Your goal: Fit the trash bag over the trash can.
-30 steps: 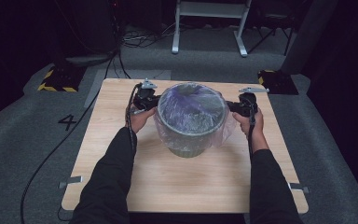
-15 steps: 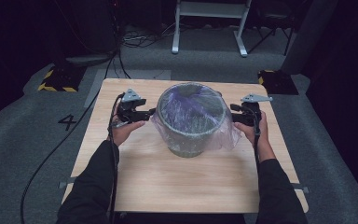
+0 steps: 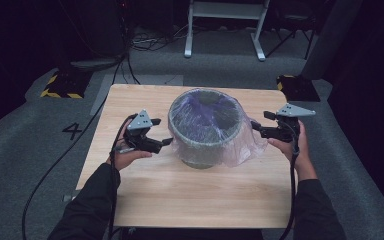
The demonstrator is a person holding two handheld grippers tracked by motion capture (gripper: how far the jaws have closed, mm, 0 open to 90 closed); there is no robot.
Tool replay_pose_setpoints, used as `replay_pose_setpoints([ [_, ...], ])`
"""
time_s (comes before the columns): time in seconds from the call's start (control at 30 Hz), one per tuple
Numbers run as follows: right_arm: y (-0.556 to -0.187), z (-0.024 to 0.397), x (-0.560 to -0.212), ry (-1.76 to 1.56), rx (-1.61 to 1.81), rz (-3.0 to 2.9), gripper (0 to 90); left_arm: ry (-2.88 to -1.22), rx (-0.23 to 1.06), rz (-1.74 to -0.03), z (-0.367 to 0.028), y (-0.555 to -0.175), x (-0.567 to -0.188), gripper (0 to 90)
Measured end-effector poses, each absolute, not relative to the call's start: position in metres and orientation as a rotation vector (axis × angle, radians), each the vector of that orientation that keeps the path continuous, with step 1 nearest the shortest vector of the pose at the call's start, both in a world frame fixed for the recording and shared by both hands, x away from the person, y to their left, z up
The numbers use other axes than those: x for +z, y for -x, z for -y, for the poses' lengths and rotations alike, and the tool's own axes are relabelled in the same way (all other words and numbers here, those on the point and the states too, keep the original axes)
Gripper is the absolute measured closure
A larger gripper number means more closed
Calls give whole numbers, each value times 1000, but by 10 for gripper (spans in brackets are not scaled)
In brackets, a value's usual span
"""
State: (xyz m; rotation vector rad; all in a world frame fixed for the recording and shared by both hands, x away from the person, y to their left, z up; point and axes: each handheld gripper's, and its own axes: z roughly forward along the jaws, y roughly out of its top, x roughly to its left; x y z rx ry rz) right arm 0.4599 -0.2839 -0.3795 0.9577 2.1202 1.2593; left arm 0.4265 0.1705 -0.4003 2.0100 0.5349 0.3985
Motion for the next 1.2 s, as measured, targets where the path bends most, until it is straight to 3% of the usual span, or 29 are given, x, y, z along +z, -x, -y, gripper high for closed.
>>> replay_pose_setpoints([
  [0.1,-454,286,-380,-934,1234,-2133,302,-2036,407,-490,-160,-419,-401,184],
  [0.2,-450,287,-381,-926,1268,-2159,346,-2070,446,-458,-151,-414,-404,415],
  [0.3,-446,284,-384,-867,1288,-2222,499,-2112,482,-440,-147,-414,-406,641],
  [0.4,-443,279,-388,-829,1319,-2269,667,-2122,491,-434,-146,-415,-410,810],
  [0.47,-442,275,-390,-813,1327,-2299,748,-2121,482,-432,-146,-416,-412,873],
  [0.6,-440,266,-397,-789,1305,-2324,870,-2157,486,-429,-144,-416,-418,895],
  [0.7,-440,263,-404,-789,1280,-2346,898,-2180,480,-432,-144,-416,-424,896],
  [1.2,-453,261,-440,-930,1193,-2415,900,-2265,435,-491,-140,-426,-455,896],
])
